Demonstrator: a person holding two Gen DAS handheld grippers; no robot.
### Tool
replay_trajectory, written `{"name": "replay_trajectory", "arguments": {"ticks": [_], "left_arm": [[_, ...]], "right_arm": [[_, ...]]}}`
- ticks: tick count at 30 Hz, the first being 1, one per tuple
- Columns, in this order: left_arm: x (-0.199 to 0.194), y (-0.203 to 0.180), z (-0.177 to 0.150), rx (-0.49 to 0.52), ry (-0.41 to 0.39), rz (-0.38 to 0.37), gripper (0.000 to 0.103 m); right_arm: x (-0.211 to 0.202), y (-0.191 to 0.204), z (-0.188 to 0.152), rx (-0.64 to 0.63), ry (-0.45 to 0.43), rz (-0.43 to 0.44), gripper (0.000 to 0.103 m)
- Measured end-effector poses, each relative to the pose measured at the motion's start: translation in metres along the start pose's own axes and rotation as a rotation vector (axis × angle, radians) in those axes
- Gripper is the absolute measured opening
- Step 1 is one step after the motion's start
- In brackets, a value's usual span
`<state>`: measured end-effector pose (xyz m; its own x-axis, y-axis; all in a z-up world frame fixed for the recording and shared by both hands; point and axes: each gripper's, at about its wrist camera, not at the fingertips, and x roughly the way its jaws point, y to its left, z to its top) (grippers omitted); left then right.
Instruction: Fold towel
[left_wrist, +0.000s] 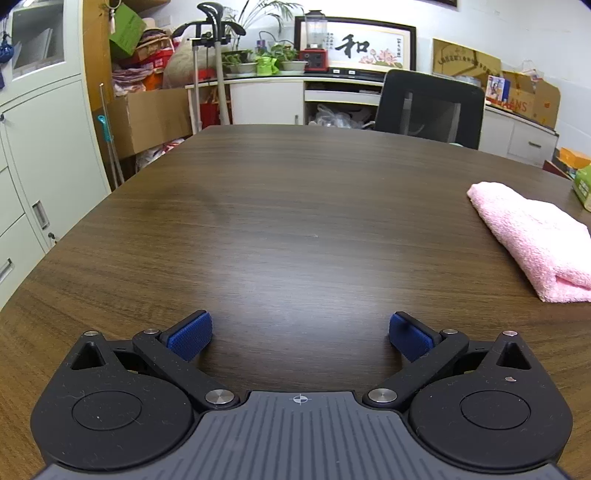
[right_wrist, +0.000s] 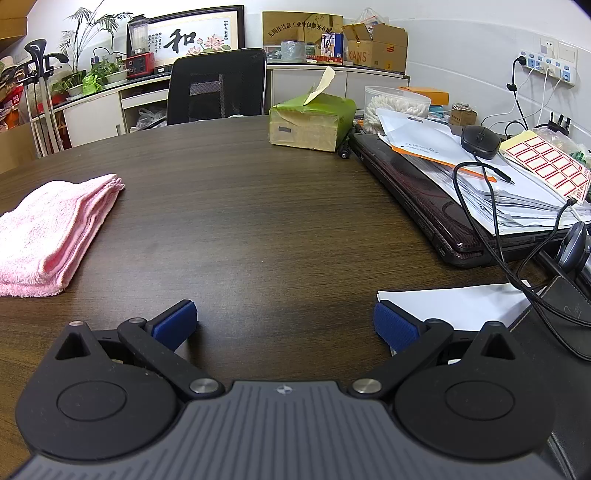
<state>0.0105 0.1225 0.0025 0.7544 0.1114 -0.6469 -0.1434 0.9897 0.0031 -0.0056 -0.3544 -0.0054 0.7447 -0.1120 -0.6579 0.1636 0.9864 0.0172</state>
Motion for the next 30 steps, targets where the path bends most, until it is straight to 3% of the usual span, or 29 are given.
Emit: {"name": "replay_trajectory", "arguments": {"ticks": [30], "left_arm": [[0.001, -0.0033, 0.0, 0.002, 0.003, 0.013, 0.103]], "right_arm": [[0.0002, 0.0005, -0.0004, 0.001, -0.001, 0.0, 0.103]]}}
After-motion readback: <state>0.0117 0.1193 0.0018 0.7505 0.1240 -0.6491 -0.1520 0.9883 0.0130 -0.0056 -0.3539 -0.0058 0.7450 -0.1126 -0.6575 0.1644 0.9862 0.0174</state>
